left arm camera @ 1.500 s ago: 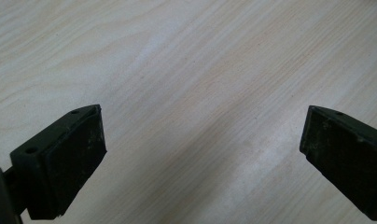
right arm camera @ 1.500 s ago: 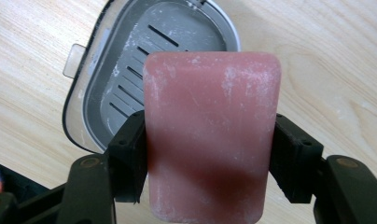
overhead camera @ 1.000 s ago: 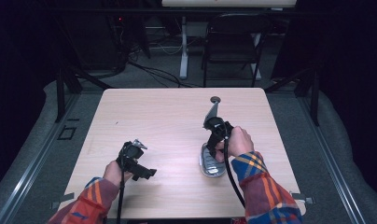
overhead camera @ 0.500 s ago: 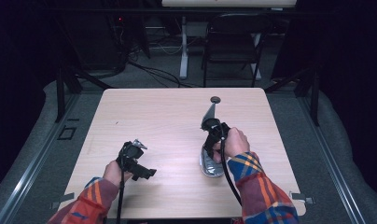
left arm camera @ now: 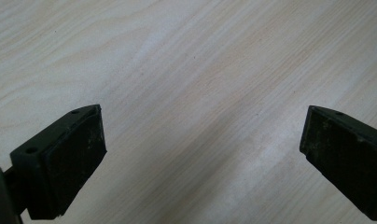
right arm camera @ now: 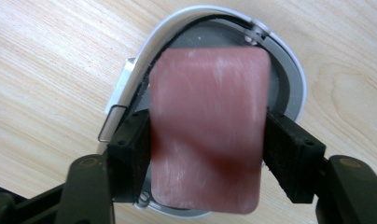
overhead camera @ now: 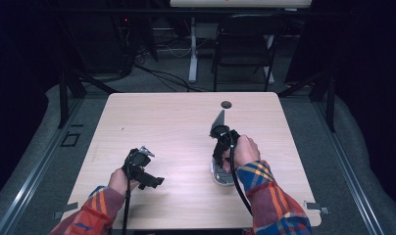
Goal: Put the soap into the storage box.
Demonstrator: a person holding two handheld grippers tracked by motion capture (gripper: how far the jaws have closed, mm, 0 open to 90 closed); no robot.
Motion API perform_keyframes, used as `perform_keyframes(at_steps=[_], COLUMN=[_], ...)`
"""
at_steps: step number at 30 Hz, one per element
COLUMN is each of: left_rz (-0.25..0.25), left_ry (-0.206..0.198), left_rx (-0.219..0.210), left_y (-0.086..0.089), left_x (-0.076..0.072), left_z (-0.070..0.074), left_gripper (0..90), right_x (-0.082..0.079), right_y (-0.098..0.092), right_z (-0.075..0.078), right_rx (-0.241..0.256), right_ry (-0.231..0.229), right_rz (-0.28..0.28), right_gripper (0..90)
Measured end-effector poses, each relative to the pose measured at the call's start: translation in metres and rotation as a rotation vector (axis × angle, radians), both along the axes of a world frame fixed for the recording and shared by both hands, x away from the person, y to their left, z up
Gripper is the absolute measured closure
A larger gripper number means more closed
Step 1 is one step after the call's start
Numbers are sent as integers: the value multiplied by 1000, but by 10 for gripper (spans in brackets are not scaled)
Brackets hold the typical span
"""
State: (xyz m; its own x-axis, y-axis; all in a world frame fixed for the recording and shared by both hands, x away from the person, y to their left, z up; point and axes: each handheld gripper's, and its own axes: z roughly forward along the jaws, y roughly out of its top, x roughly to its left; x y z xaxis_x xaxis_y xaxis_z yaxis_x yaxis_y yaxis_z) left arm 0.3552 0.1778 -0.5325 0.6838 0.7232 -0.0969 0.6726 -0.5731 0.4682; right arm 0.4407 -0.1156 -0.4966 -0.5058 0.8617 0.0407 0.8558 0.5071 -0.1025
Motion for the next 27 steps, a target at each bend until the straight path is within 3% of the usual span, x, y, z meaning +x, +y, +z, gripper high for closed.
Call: perform_keyframes(at_steps=[11, 14, 15, 16, 21, 22, 23, 24, 27], left_rz=[-2, -1, -1, -1, -2, -2, -2, -3, -2], left_ry=[0, -1, 0, 0, 2, 2, 2, 2, 0], left_rx=[4, 4, 4, 4, 4, 3, 3, 3, 5], left_y=[-1, -1, -1, -1, -1, -1, -1, -1, -1], left_x=[0, 0, 0, 0, 0, 0, 0, 0, 0], left_z=[0, 0, 0, 0, -1, 0, 0, 0, -1], left_gripper=[2, 2, 2, 2, 2, 2, 2, 2, 2], right_x=[-6, -7, -11, -9, -12, -10, -10, -13, -16], right_y=[-6, -10, -10, -12, -21, -24, -24, -30, -37], right_z=[5, 12, 10, 14, 19, 24, 24, 25, 29], right_rx=[54, 57, 88, 61, 89, 61, 61, 95, 108], right_ry=[-8, -2, -33, -12, -54, -28, -28, -73, -97], right_rz=[-2, 25, -8, 30, 19, 63, 63, 26, 21], right_gripper=[366, 381, 376, 374, 372, 366, 366, 352, 303])
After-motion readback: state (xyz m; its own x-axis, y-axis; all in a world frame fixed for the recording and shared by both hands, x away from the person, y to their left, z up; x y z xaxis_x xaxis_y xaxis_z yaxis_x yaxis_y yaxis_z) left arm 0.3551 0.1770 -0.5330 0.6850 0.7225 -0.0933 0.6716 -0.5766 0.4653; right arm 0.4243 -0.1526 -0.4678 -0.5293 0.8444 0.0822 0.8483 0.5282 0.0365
